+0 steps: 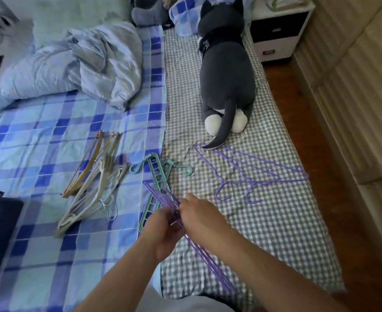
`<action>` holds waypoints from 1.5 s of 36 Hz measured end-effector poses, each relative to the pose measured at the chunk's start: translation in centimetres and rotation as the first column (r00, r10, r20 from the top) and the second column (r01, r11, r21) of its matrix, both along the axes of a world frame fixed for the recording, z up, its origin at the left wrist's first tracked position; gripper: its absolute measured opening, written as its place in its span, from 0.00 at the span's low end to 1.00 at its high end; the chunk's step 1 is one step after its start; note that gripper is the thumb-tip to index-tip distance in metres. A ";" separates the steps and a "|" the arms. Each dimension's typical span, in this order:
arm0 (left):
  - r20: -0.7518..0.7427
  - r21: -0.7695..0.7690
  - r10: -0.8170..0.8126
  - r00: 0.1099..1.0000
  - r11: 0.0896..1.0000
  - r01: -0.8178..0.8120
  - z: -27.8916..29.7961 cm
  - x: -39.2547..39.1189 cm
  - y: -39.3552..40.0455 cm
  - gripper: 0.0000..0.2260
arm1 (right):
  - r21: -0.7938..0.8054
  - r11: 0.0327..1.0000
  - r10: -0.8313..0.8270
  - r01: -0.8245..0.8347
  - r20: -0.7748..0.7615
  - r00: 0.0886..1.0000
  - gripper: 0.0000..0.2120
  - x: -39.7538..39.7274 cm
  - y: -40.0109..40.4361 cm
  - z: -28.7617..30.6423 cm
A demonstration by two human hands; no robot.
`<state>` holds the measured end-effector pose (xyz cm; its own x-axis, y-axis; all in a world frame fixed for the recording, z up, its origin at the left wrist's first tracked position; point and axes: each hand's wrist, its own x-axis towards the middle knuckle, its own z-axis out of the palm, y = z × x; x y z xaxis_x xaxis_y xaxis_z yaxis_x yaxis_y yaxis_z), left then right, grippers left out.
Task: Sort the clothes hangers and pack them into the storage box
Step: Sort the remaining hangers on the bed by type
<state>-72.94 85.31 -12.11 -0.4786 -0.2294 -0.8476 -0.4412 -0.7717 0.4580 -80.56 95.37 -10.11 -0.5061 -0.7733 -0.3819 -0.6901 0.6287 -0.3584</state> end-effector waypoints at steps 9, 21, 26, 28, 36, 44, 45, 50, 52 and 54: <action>0.005 0.190 -0.038 0.999 0.981 0.036 -4.3 0.2 0.4 0.07 | -0.077 0.994 -0.001 0.082 0.721 0.693 0.12 -3.7 4.1 -5.8; -0.011 0.007 0.041 0.999 0.999 -0.041 -5.2 0.6 -1.0 0.10 | 0.385 0.815 -0.494 0.433 0.071 0.867 0.35 -18.3 13.5 -23.8; -0.034 0.092 0.128 0.991 0.988 -0.124 -4.7 2.8 -2.7 0.08 | 0.457 0.823 -0.308 0.336 -0.137 0.941 0.36 -16.7 14.0 -24.8; -0.040 0.096 0.130 0.991 0.987 -0.126 -4.5 3.6 -3.0 0.08 | 0.454 0.836 -0.271 0.307 -0.143 0.952 0.32 -15.1 14.1 -24.1; -0.057 0.093 0.154 0.986 0.985 -0.148 -4.0 4.9 -3.1 0.02 | 0.408 0.898 -0.160 0.164 -0.043 0.986 0.33 -6.9 16.1 -22.0; -0.201 0.182 0.064 0.978 0.983 -0.027 -2.2 4.5 -3.3 0.04 | 0.045 0.874 -0.479 0.483 -0.083 0.874 0.21 -4.5 16.0 -16.7; -0.211 0.188 0.055 0.976 0.982 -0.015 -2.1 4.6 -3.5 0.05 | 0.004 0.843 -0.538 0.538 -0.045 0.842 0.22 -4.8 15.5 -15.4; -0.208 0.067 -0.008 0.978 0.997 0.023 -0.5 4.6 -3.7 0.15 | -0.159 0.727 -0.651 0.668 0.149 0.744 0.23 -7.0 12.6 -7.0; -0.195 -0.007 -0.044 0.980 0.999 0.044 0.4 4.6 -4.0 0.16 | -0.309 0.669 -0.655 0.676 0.186 0.733 0.18 -7.4 12.0 -3.9; -0.189 -0.057 -0.061 0.980 0.997 0.051 1.3 4.5 -4.8 0.16 | -0.426 0.676 -0.639 0.601 0.067 0.766 0.12 -7.5 11.7 -1.4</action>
<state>-68.46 80.56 -10.86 -0.6437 -0.2384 -0.7272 -0.3839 -0.7214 0.5763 -88.10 107.10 -11.50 -0.9394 -0.3393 -0.0494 -0.2319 0.7350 -0.6372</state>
